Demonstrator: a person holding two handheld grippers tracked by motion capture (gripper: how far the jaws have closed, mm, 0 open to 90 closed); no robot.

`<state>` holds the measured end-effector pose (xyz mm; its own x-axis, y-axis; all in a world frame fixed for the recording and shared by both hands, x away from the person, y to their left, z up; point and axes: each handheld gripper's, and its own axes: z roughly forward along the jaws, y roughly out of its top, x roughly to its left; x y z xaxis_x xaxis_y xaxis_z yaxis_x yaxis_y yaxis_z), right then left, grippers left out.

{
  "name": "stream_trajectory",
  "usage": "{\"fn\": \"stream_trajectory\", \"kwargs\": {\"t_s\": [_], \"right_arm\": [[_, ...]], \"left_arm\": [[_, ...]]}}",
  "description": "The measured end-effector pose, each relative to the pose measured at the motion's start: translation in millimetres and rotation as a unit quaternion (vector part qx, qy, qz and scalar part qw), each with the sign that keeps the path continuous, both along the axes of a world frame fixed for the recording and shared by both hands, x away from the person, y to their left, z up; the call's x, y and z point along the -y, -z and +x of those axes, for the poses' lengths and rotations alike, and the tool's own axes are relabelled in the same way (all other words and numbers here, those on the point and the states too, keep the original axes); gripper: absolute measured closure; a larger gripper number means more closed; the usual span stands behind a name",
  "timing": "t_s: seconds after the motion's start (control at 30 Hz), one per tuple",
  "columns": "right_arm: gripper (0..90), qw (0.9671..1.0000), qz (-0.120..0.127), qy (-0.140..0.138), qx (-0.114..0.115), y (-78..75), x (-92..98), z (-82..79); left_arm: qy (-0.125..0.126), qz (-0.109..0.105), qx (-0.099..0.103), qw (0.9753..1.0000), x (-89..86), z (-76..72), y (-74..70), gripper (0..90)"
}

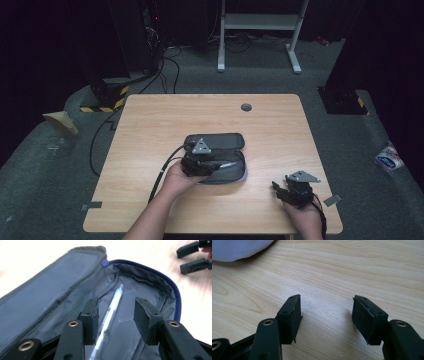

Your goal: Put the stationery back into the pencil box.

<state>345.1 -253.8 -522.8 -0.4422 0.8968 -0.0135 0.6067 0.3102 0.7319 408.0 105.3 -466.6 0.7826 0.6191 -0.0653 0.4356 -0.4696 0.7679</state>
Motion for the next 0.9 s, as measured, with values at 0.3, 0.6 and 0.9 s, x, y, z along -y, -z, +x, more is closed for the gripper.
{"fn": "stream_trajectory", "kwargs": {"t_s": [0.3, 0.6, 0.9], "right_arm": [[40.1, 1.0, 0.0, -0.001, 0.0, 0.0, -0.1, 0.1], [40.4, 1.0, 0.0, -0.001, -0.001, 0.0, -0.2, 0.4], [40.6, 1.0, -0.001, 0.0, 0.0, -0.1, -0.3, 0.3]], "left_arm": [[-0.061, -0.028, 0.017, 0.9976, -28.5, -12.8, 1.0, 43.2], [-0.13, -0.05, 0.027, 0.9899, -81.0, -24.2, 4.1, 30.2], [-0.172, -0.032, 0.022, 0.9844, -117.5, -34.2, 10.4, 14.2]]}}
